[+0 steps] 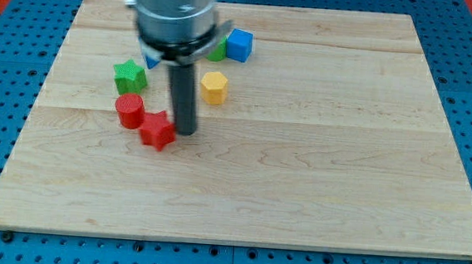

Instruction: Nudge the red circle towards left

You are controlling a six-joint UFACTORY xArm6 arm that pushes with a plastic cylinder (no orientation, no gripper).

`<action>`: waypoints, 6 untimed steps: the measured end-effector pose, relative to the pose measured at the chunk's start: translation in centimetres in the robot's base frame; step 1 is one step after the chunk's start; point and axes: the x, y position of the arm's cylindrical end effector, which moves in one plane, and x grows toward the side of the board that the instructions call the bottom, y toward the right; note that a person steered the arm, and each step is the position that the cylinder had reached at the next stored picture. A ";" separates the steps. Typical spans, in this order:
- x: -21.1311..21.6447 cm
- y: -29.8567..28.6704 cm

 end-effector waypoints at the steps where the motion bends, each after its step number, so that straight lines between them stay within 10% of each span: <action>1: 1.7 -2.2; 6: -5.2 -5.1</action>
